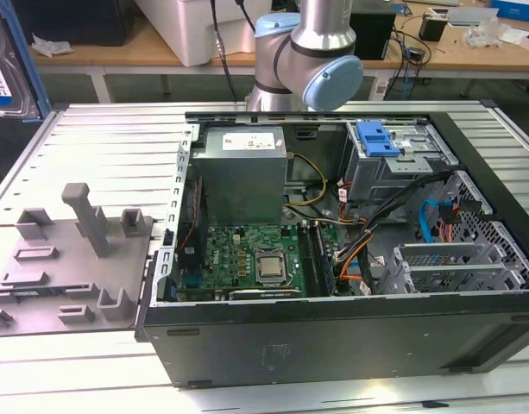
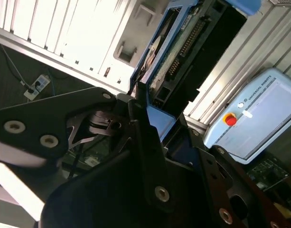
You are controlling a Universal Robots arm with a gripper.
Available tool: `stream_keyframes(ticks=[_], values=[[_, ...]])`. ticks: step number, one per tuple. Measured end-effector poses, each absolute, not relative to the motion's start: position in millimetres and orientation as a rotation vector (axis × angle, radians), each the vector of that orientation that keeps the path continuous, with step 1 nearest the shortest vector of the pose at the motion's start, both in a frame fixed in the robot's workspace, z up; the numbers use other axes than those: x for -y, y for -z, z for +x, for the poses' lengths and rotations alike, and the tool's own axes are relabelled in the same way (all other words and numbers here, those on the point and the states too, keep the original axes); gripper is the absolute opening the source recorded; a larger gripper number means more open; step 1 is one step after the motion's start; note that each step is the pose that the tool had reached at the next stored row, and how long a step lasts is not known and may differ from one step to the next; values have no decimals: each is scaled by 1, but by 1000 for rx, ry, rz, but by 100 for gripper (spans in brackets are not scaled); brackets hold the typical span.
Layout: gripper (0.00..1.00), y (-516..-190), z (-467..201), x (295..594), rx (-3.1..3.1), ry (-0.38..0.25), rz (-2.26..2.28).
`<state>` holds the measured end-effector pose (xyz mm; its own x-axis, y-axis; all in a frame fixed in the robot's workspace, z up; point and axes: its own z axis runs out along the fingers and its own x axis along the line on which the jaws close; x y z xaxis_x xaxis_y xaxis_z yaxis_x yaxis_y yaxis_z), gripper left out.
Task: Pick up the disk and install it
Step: 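Pick up the disk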
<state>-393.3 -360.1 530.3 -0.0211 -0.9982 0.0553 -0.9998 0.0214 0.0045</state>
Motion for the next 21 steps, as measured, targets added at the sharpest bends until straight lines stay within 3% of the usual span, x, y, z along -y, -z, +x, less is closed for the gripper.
stream_keyframes(ticks=[21], values=[[37,-530,-320,385,2214,-55,2167]])
